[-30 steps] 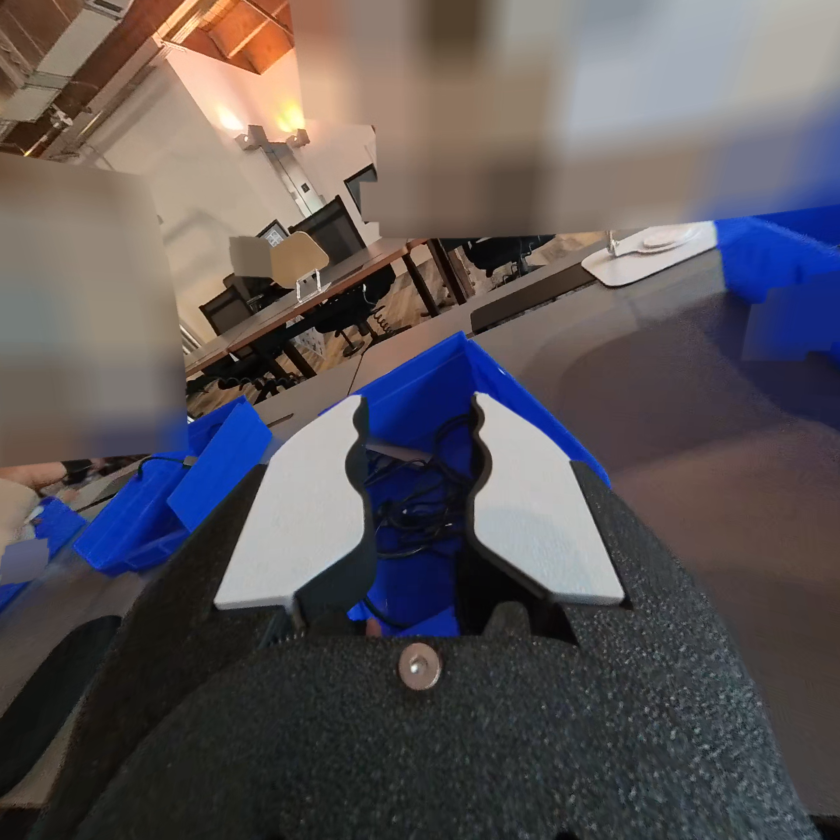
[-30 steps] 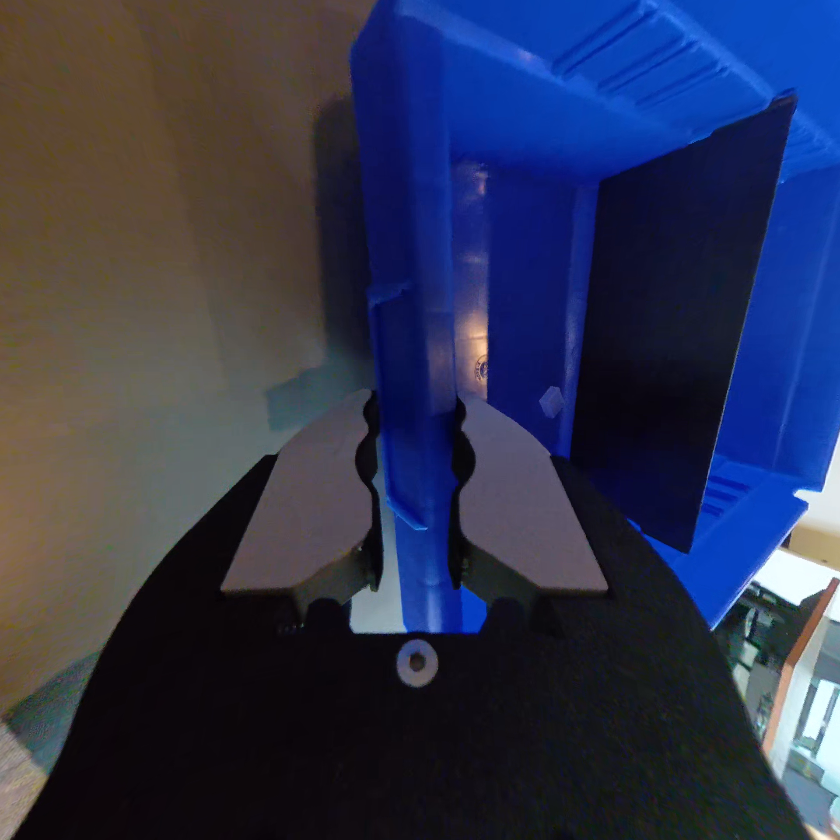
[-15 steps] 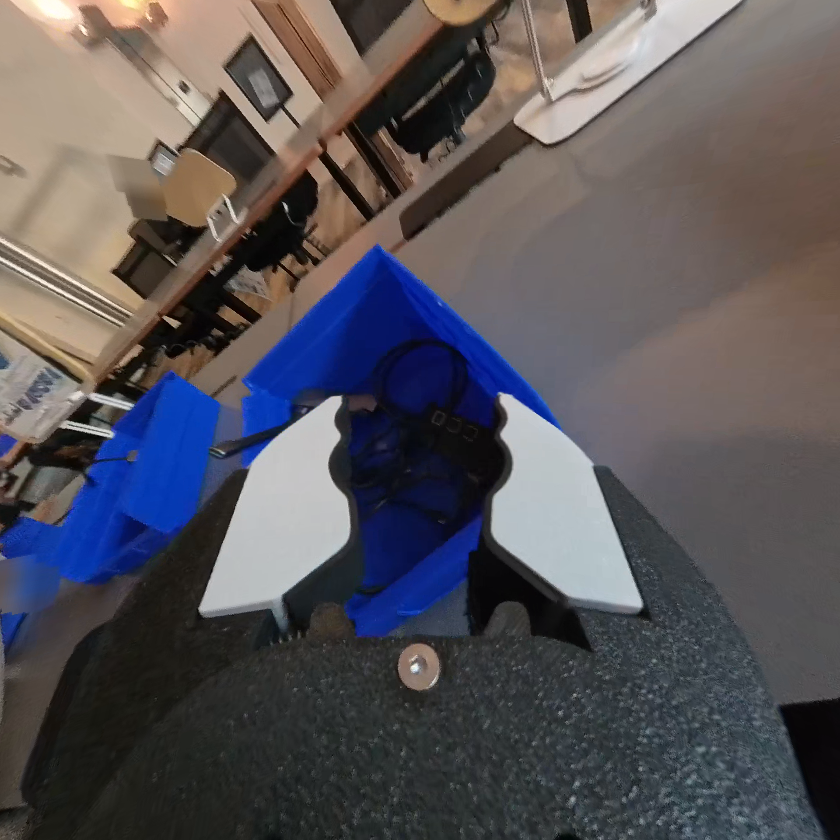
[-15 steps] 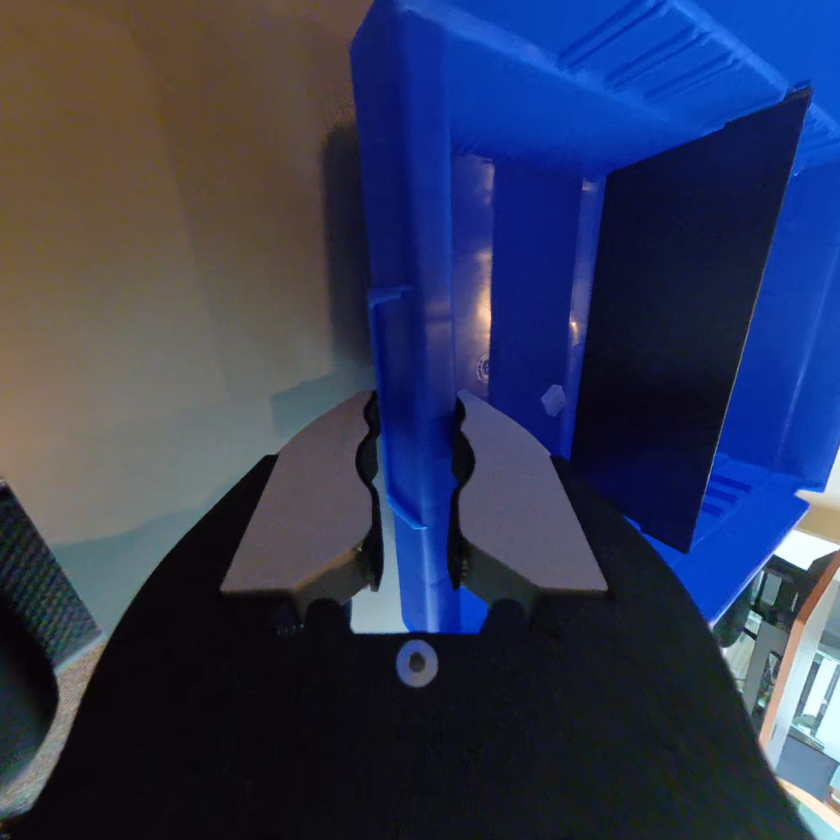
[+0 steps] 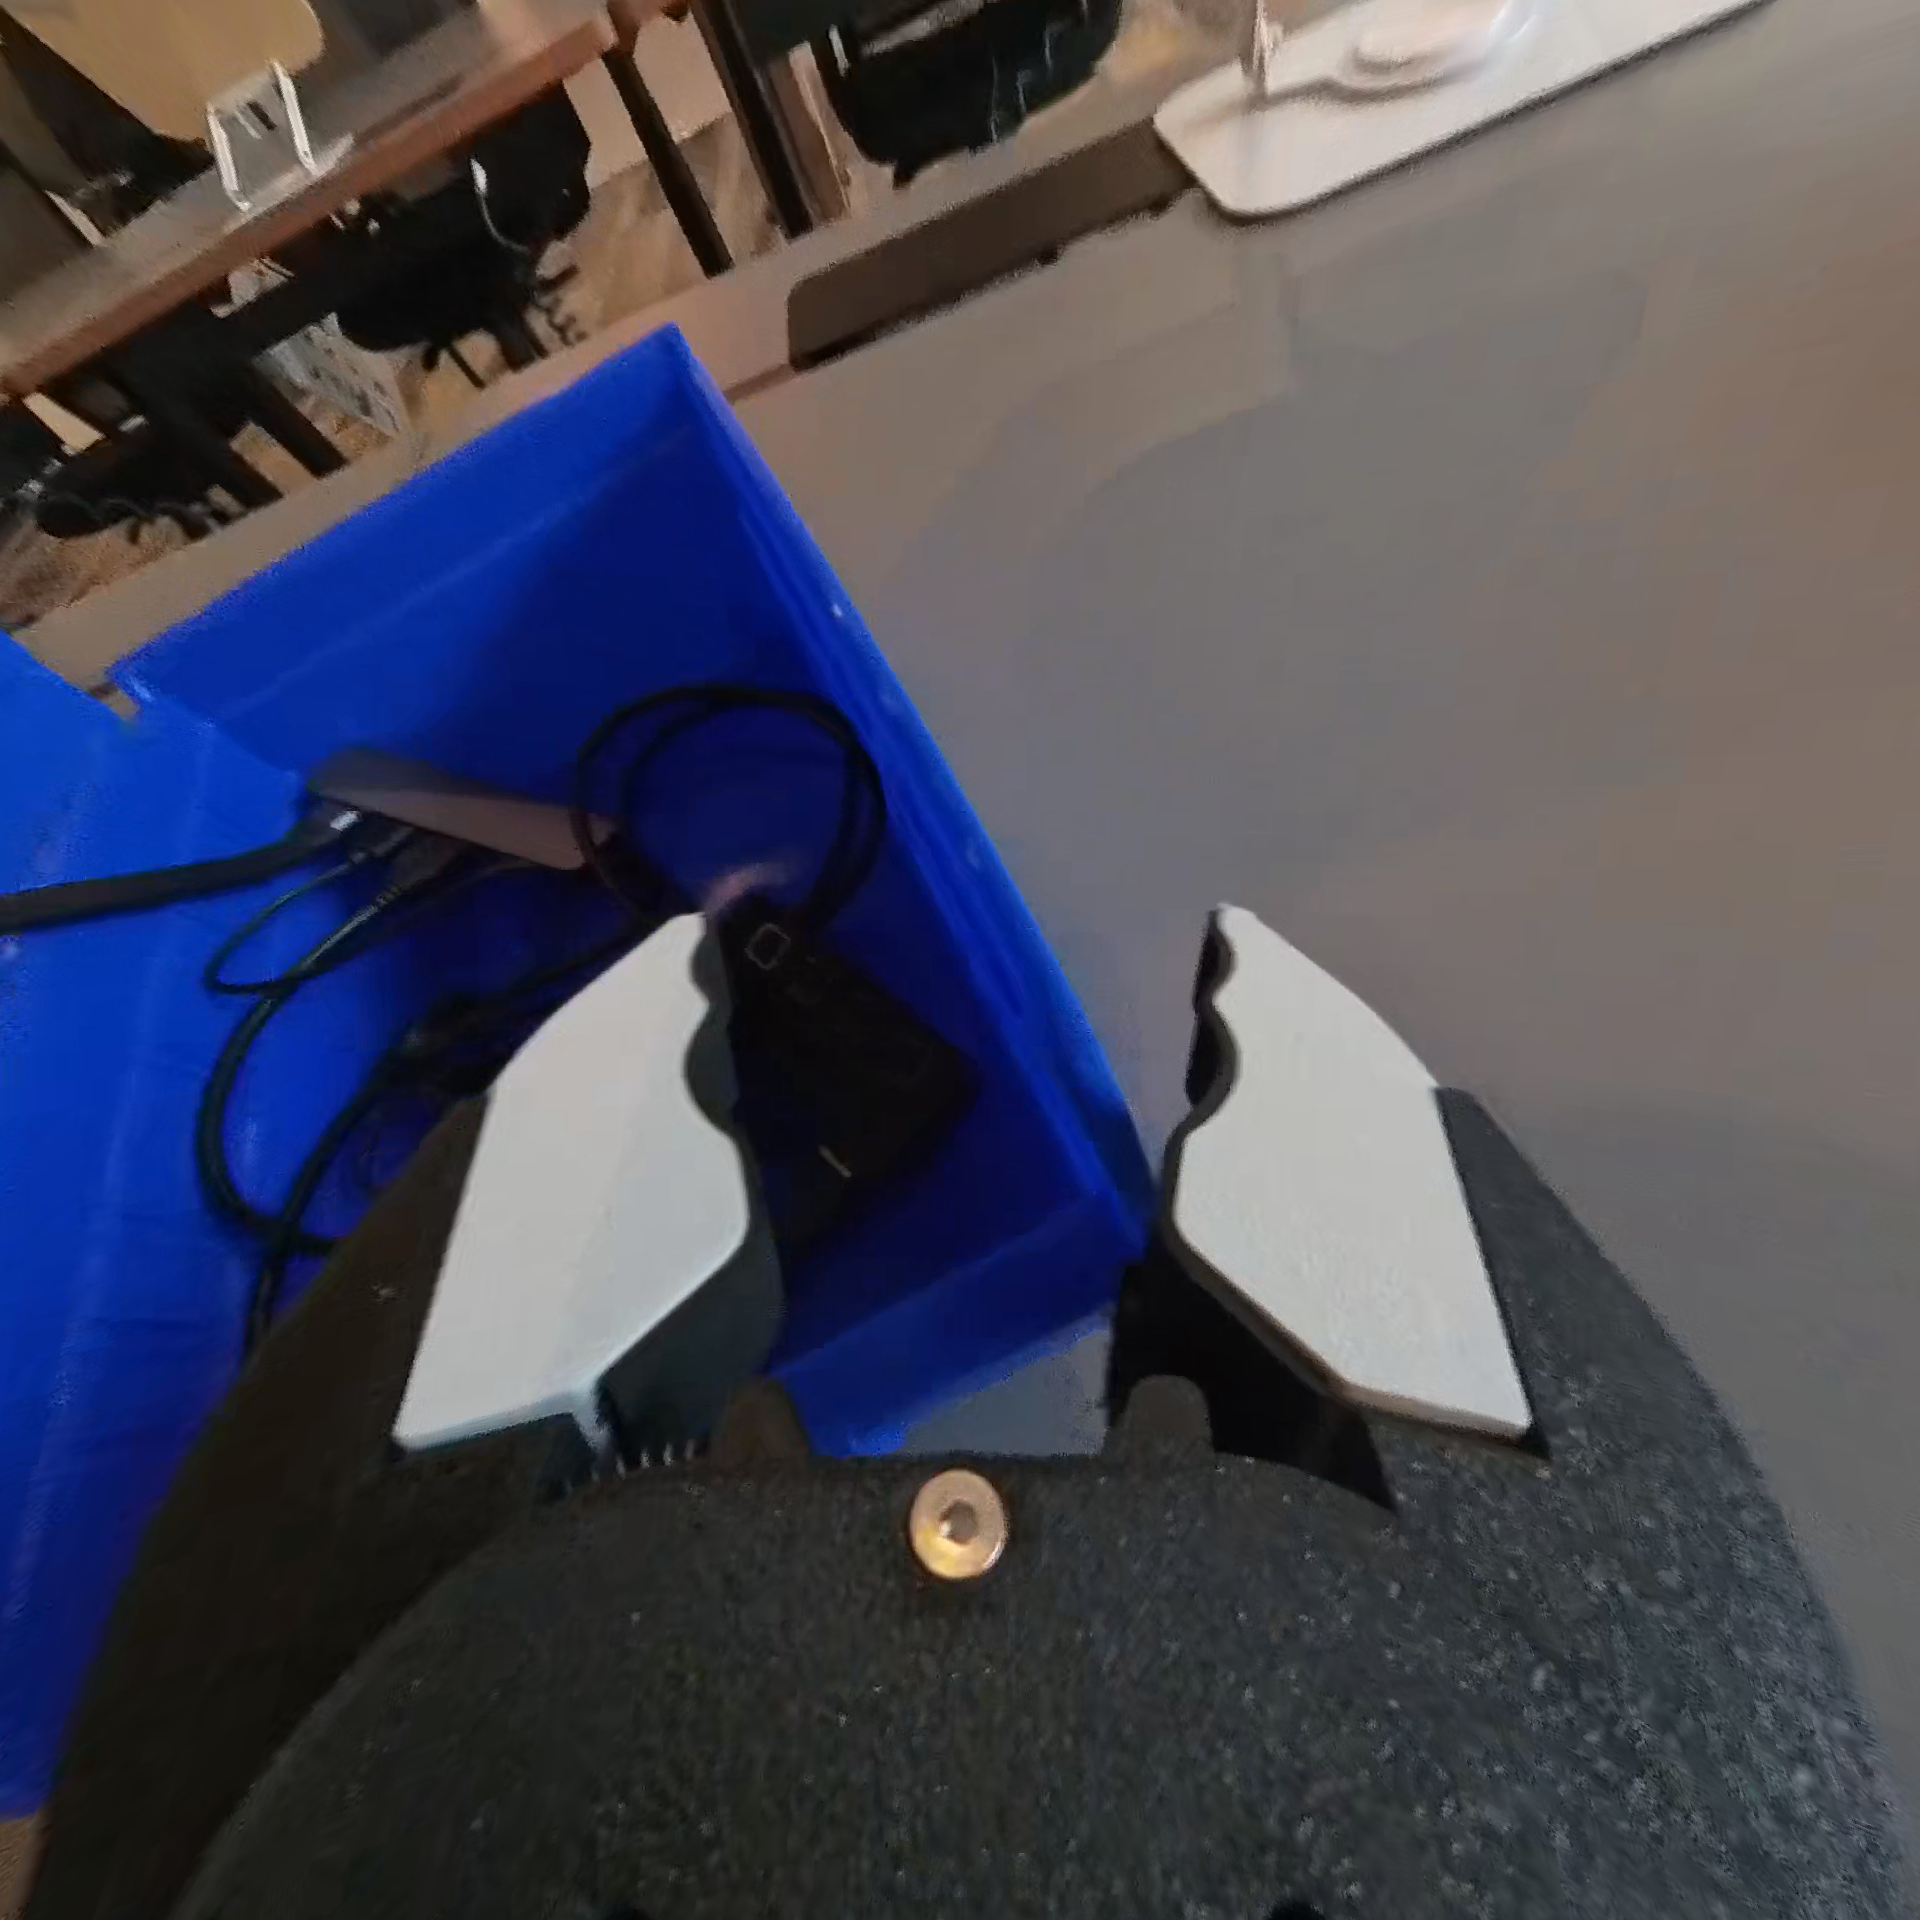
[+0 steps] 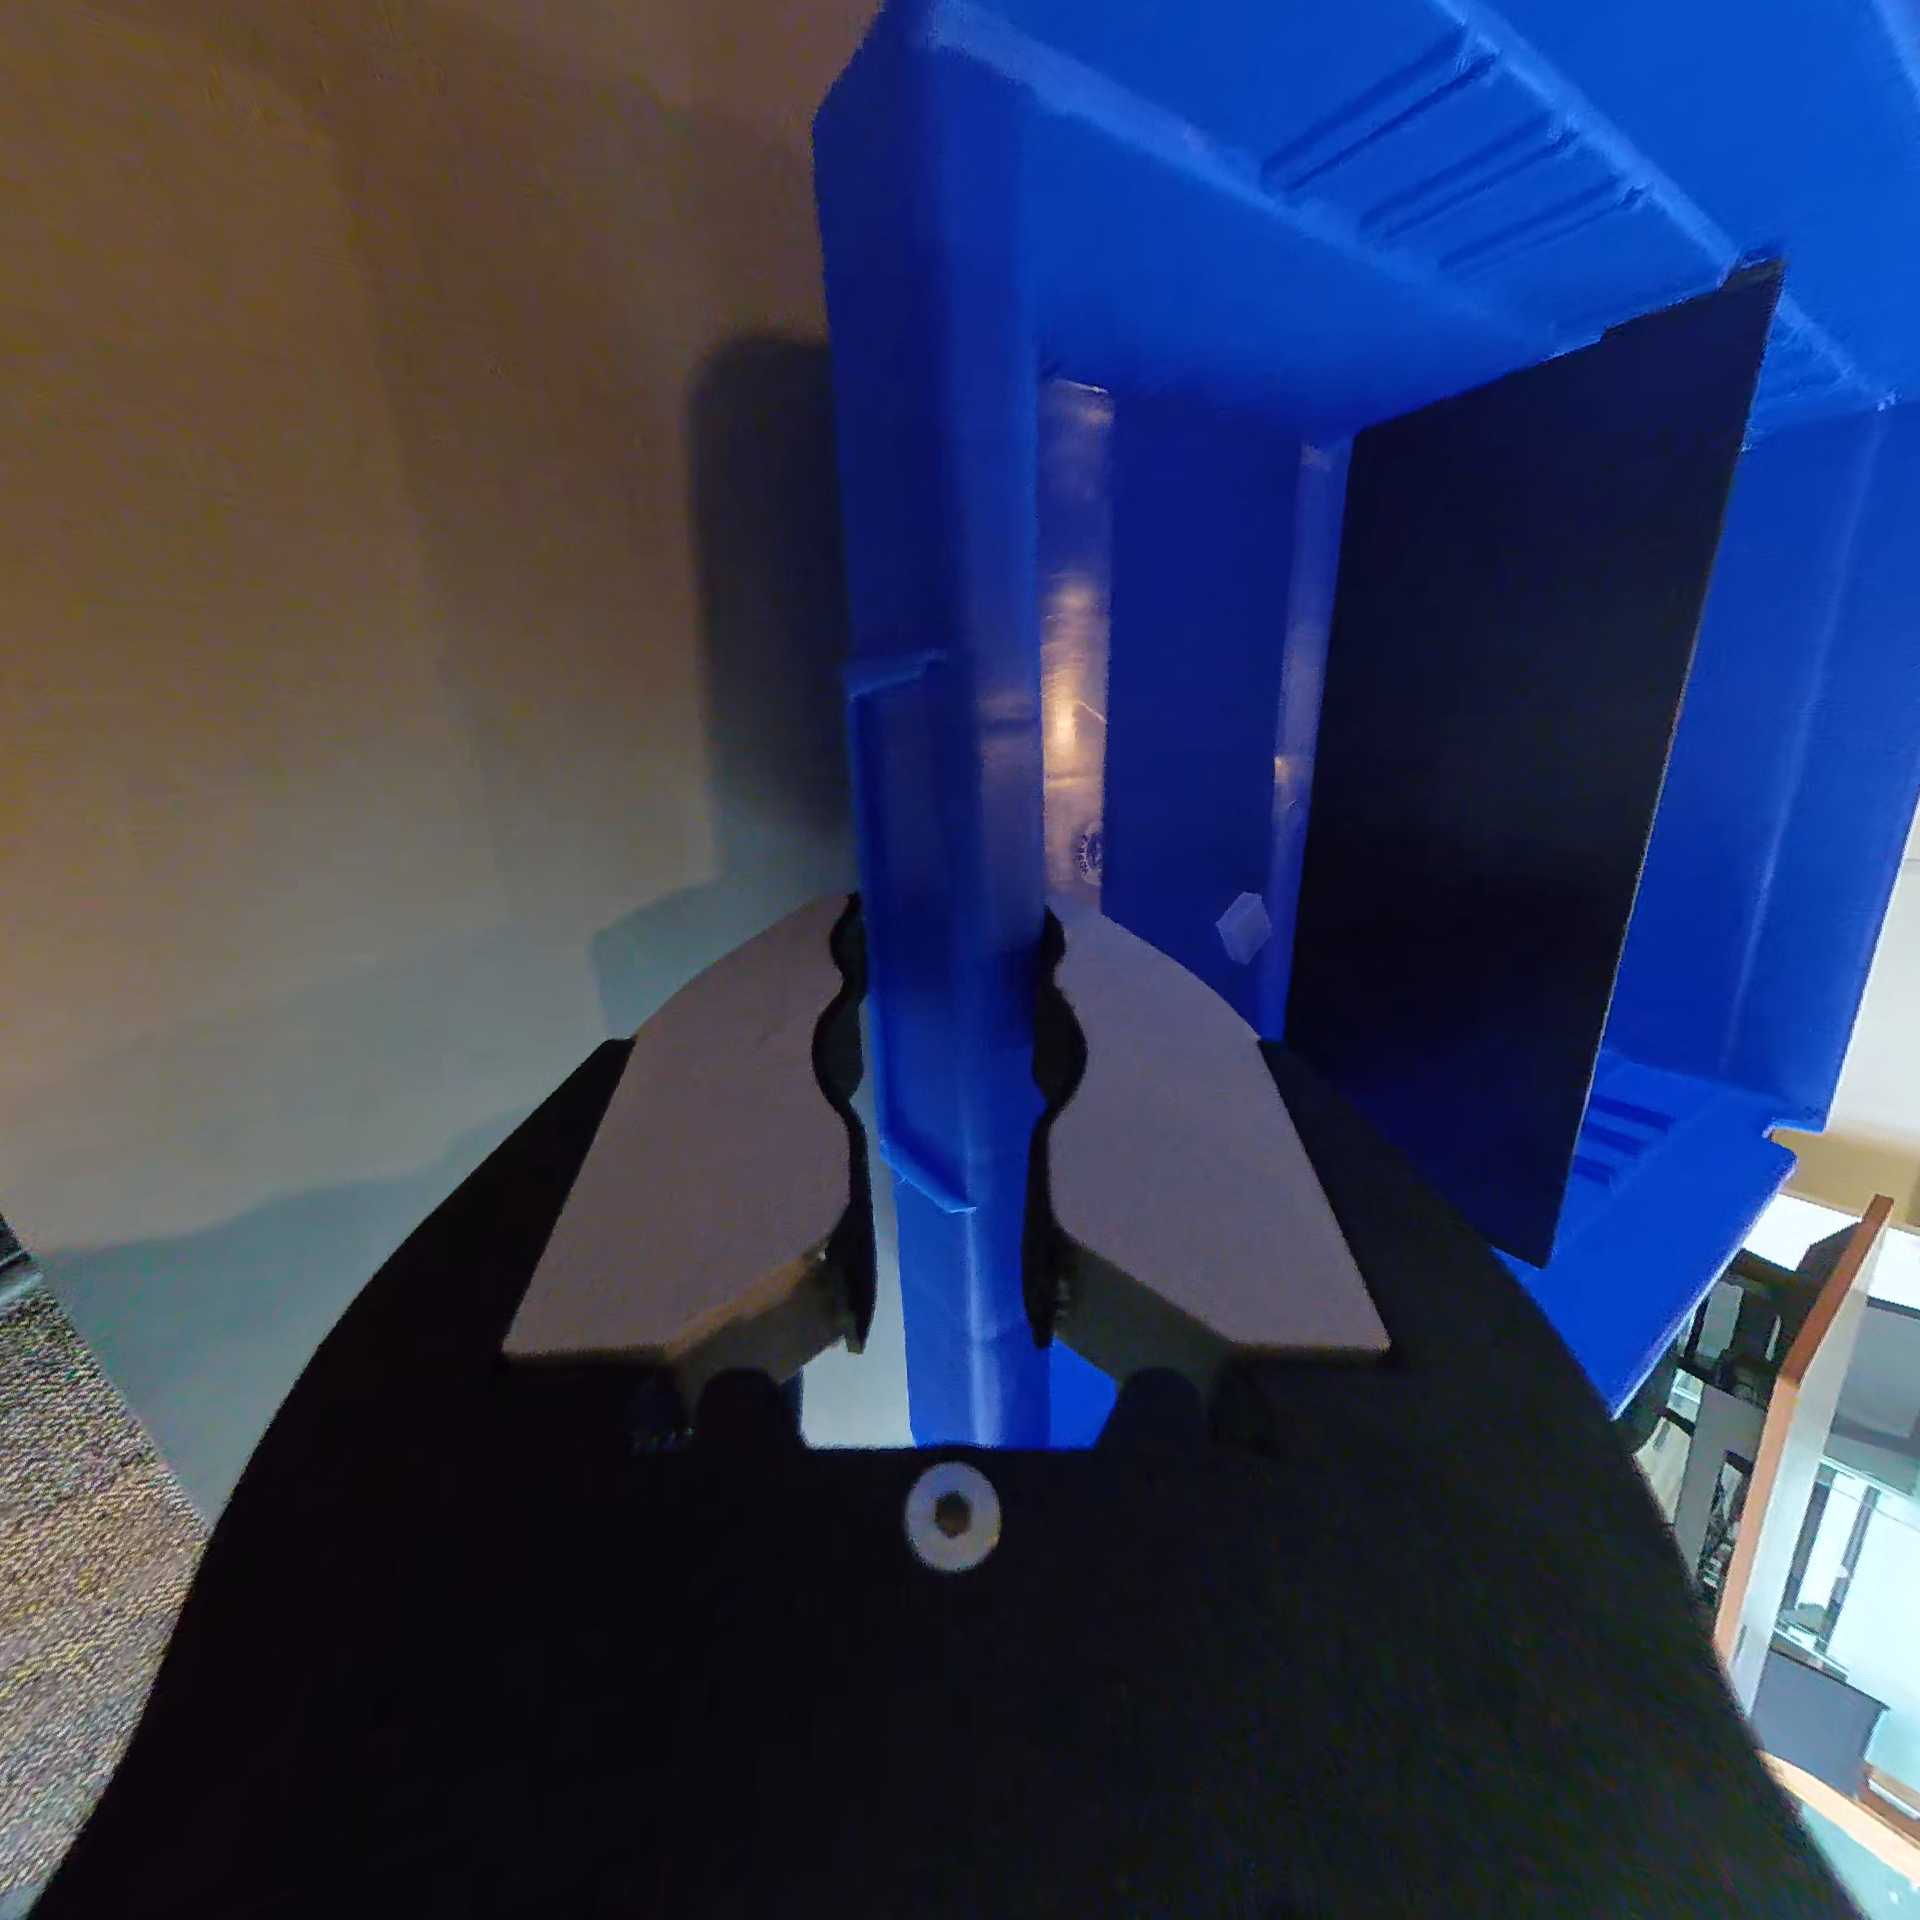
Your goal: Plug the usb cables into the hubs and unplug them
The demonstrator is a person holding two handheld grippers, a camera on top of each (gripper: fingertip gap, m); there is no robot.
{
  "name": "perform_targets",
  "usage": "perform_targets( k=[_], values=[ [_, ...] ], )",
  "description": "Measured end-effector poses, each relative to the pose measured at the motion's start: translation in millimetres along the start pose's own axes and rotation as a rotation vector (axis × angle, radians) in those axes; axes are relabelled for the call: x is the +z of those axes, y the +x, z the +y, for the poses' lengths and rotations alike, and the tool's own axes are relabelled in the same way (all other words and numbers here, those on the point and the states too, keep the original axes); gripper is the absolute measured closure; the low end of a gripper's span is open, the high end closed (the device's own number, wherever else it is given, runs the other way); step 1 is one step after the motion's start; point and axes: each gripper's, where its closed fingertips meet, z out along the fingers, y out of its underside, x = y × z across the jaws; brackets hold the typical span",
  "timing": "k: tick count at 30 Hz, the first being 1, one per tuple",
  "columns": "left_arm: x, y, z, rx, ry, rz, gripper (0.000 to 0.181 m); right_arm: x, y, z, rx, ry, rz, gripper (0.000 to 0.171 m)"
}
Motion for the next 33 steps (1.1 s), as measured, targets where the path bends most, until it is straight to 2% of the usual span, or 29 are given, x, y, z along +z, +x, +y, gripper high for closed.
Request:
perform_targets(
  k=[3,5,9,11,15,21,22,23,24,26,33],
  values=[
    [8.9,14.1,2.8,0.024,0.028,0.017,0.153,-0.8,1.0,3.5,0.007,0.003,0.009,0.142],
    [8.2,12.7,4.2,0.019,0.004,-0.014,0.159,-1.5,1.7,7.0,0.017,0.002,0.013,0.142],
    [-0.5,14.3,5.7,0.007,0.015,0.051,0.165,-3.1,3.3,15.2,0.034,-0.008,0.020,0.142],
    [-1.5,13.9,4.6,-0.008,0.019,0.025,0.169,-3.7,4.0,17.8,0.031,-0.011,0.026,0.142],
    [2.3,26.7,1.8,0.048,-0.025,-0.040,0.167,-5.9,3.3,22.2,0.015,0.000,0.023,0.142],
    [-3.0,53.8,-4.4,0.068,-0.027,0.030,0.160,-8.8,1.4,26.7,0.052,-0.012,0.017,0.141],
    [-3.2,54.7,-4.4,0.078,-0.025,0.032,0.160,-10.2,0.5,27.0,0.079,-0.011,0.012,0.137],
    [-3.4,54.7,-4.5,0.089,-0.024,0.032,0.158,-13.2,-1.1,24.1,0.115,0.012,0.001,0.125],
    [-4.1,54.9,-4.6,0.098,-0.025,0.038,0.157,-18.0,-2.2,19.3,0.157,0.050,-0.009,0.116],
    [-6.8,55.4,-4.9,0.113,-0.028,0.053,0.156,-32.4,-2.9,8.8,0.225,0.132,-0.018,0.109],
    [-16.7,45.3,-3.4,0.105,-0.072,0.040,0.144,-114.1,33.4,-65.7,0.247,0.620,0.187,0.112]
  ],
)
